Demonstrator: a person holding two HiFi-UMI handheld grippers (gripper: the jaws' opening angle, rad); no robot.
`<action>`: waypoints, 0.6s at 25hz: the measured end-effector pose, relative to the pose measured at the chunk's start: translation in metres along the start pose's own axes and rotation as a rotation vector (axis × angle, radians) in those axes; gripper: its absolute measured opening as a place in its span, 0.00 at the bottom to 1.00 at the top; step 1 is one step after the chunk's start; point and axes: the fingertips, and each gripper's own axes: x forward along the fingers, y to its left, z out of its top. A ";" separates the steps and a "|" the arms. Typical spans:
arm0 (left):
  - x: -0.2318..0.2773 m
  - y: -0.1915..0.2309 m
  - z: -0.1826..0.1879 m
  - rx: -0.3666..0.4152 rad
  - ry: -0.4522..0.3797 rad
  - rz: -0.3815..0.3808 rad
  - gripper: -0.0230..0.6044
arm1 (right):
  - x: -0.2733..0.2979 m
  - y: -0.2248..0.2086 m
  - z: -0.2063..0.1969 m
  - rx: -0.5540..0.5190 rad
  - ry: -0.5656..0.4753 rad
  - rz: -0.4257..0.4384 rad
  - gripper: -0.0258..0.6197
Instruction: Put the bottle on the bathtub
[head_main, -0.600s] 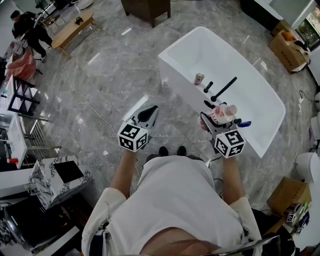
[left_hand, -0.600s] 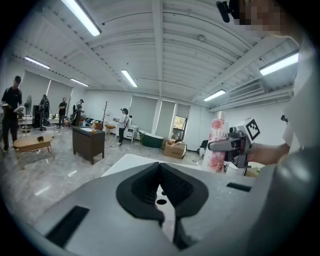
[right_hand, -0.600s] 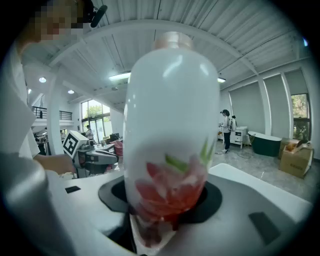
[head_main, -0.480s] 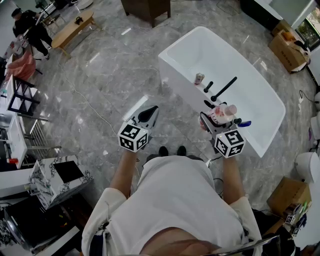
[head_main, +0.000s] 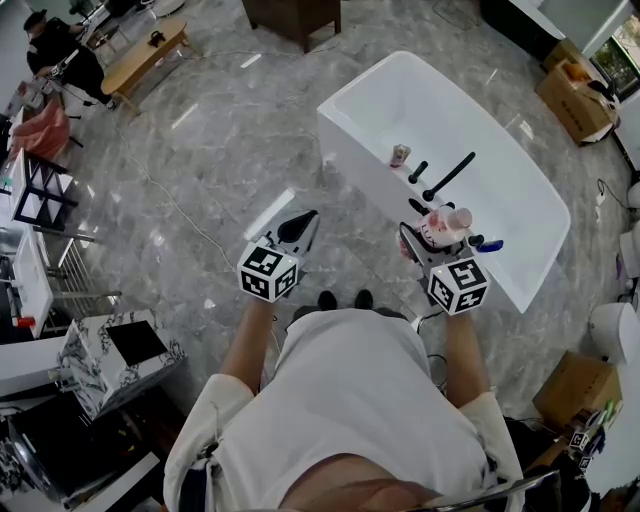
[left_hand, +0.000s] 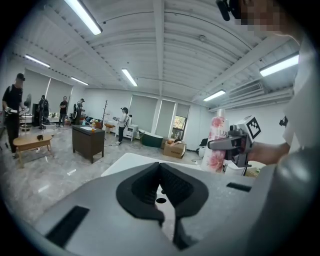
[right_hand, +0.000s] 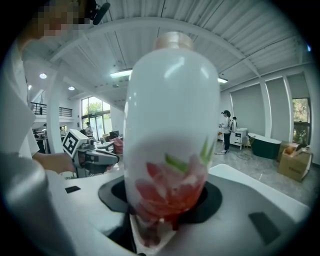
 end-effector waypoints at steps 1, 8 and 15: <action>-0.001 0.001 -0.002 -0.001 0.001 -0.001 0.05 | 0.000 0.002 -0.001 0.004 0.000 -0.002 0.41; -0.005 0.013 -0.007 -0.016 0.014 -0.010 0.05 | 0.008 0.006 0.001 0.029 -0.006 -0.016 0.41; -0.011 0.025 -0.012 -0.013 0.026 -0.034 0.05 | 0.016 0.019 0.001 0.046 -0.009 -0.031 0.41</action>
